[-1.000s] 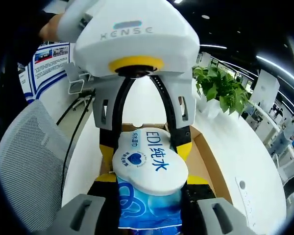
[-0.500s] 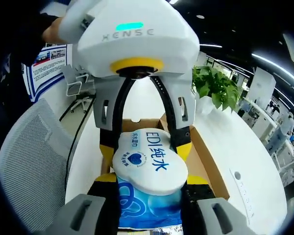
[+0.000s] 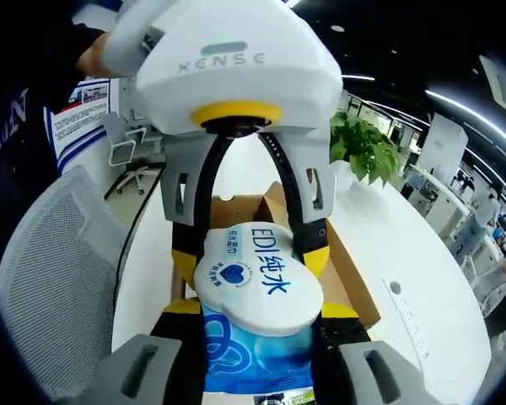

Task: Operate the shoe box by opening the lid, removing the specified soft item, and placing it in the target area until the item is outside and the box remains undamaged.

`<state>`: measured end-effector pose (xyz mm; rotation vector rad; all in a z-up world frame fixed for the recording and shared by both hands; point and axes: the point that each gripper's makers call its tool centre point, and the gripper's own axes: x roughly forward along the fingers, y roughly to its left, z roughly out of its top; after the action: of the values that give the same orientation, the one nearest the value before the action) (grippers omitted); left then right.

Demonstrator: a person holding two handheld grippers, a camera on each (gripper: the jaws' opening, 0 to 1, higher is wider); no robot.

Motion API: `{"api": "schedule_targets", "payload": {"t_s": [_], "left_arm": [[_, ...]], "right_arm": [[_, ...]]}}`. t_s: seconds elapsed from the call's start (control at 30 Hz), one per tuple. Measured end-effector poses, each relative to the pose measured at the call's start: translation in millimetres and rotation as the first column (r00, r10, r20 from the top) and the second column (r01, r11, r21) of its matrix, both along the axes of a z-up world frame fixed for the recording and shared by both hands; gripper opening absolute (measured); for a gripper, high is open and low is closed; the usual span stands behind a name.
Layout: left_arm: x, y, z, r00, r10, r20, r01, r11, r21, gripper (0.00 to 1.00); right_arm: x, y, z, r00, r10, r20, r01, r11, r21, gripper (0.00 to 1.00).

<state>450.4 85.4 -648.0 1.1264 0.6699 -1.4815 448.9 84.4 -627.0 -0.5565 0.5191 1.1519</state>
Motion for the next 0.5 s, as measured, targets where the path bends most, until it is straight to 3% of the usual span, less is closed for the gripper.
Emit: {"api": "schedule_targets", "payload": {"t_s": [0.5], "left_arm": [[0.3, -39, 4.4, 0.999, -0.033, 0.002, 0.033, 0.999, -0.014, 0.61]], "right_arm": [[0, -37, 5.0, 1.0, -0.028, 0.008, 0.028, 1.0, -0.004, 0.44]]}}
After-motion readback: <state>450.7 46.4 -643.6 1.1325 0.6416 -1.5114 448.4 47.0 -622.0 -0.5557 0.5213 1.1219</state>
